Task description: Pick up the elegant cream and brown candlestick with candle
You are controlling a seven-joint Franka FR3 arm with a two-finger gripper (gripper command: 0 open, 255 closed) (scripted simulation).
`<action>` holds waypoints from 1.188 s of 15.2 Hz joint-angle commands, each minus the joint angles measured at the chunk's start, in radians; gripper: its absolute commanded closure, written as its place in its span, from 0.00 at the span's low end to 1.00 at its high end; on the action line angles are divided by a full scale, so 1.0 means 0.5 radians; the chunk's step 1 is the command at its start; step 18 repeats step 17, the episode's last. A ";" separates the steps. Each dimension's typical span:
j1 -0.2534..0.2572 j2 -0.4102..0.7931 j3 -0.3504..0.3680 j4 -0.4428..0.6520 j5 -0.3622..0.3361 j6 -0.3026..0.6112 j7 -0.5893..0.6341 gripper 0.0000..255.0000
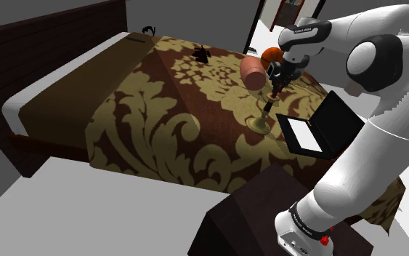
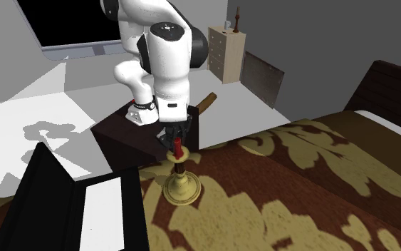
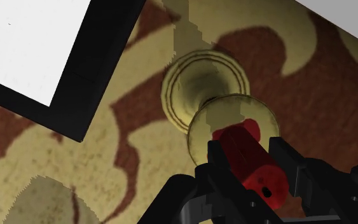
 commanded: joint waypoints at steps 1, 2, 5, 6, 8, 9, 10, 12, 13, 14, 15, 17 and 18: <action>0.000 -0.007 -0.002 0.016 -0.005 -0.024 0.003 1.00; 0.000 -0.012 -0.003 0.036 -0.009 -0.049 0.005 1.00; 0.001 -0.026 -0.005 0.101 -0.016 -0.126 0.009 1.00; 0.001 -0.029 -0.005 0.124 -0.018 -0.152 0.010 1.00; 0.000 -0.035 -0.006 0.171 -0.022 -0.204 0.011 1.00; 0.000 -0.037 -0.007 0.195 -0.023 -0.230 0.012 1.00; -0.001 -0.039 -0.008 0.220 -0.024 -0.257 0.012 1.00; -0.002 -0.041 -0.009 0.272 -0.026 -0.310 0.012 1.00; -0.003 -0.041 -0.010 0.298 -0.026 -0.337 0.012 1.00; -0.004 -0.041 -0.010 0.326 -0.026 -0.364 0.012 1.00; -0.005 -0.040 -0.011 0.353 -0.026 -0.391 0.012 1.00; -0.006 -0.040 -0.011 0.358 -0.026 -0.395 0.012 1.00; -0.006 -0.040 -0.011 0.358 -0.026 -0.395 0.012 1.00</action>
